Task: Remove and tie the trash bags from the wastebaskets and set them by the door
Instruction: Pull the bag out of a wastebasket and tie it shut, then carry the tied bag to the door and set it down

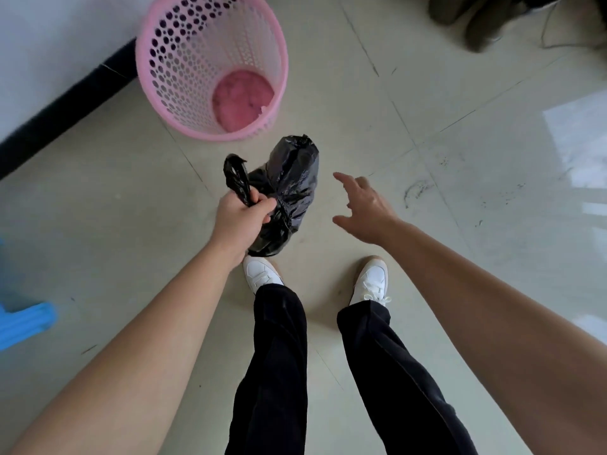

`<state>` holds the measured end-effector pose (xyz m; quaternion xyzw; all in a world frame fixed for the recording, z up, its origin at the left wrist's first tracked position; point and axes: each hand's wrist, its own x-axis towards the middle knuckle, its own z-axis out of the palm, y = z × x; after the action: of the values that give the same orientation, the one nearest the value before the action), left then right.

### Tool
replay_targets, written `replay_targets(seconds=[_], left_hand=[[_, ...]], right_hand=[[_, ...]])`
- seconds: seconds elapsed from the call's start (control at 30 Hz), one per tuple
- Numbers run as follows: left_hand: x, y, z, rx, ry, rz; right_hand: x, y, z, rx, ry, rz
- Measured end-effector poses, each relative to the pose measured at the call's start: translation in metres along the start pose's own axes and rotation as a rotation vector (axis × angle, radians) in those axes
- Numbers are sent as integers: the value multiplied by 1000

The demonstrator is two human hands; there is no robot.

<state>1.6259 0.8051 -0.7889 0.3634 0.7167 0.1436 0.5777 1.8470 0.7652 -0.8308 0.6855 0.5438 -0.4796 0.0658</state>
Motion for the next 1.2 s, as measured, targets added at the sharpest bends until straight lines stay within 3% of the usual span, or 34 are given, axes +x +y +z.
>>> replay_targets(seconds=[0.17, 0.27, 0.4, 0.57, 0.8, 0.9, 1.03, 1.2], left_hand=[[-107, 114, -51, -75, 29, 5], [-189, 180, -96, -127, 72, 65], [-302, 246, -166, -343, 284, 198], [-429, 253, -277, -481, 633, 228], [-631, 156, -413, -688, 1012, 285], [-711, 99, -454, -882, 1053, 307], [-837, -17, -509, -1154, 1128, 375], [-966, -154, -558, -1329, 1389, 439]], right_hand=[[-91, -75, -80, -135, 4, -107], [-156, -141, -127, -222, 26, -284], [-235, -235, -180, -313, 120, -471], [-327, -360, -201, -346, 151, -697], [-469, -526, -122, -391, 116, -1106], [-528, -583, -63, -394, 115, -1235], [-631, -661, 74, -463, 68, -1386], [-747, -729, 245, -510, -64, -1573]])
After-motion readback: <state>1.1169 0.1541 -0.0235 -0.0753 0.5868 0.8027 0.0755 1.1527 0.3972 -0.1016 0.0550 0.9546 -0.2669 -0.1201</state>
